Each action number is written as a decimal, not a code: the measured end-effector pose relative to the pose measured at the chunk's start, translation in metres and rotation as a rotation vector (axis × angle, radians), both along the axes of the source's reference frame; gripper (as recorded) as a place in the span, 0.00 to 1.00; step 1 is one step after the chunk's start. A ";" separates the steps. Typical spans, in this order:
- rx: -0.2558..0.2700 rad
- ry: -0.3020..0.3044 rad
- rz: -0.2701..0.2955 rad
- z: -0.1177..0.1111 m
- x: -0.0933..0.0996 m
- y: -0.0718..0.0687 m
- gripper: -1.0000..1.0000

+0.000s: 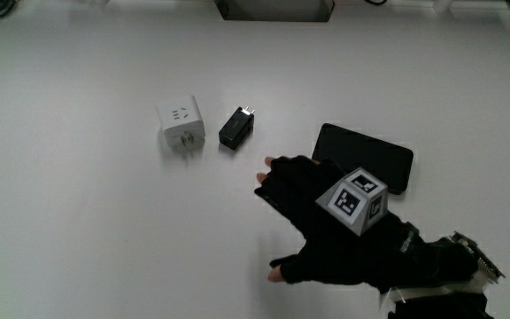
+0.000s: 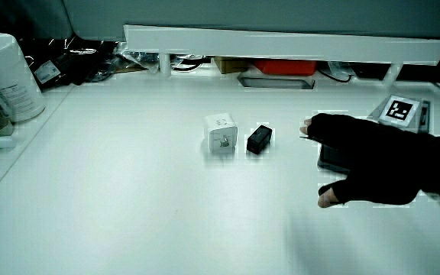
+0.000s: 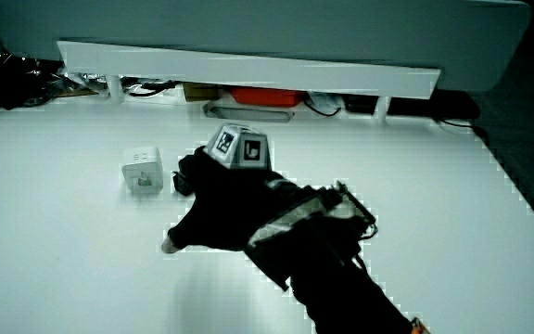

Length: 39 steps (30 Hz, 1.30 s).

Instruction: Pick battery

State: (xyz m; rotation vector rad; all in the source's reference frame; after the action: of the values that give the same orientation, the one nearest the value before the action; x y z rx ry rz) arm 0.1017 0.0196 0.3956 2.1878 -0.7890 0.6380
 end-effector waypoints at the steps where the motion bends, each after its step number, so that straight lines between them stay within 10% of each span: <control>1: -0.006 0.025 0.008 0.008 0.006 -0.004 0.50; 9: 0.035 0.039 0.171 0.009 0.039 -0.039 0.50; 21: -0.043 0.173 0.344 0.051 0.075 -0.074 0.50; 39: -0.206 0.329 0.489 0.129 0.112 -0.080 0.50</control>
State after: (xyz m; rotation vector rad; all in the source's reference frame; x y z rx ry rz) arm 0.2135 -0.0604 0.5247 2.2198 -0.0110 0.5399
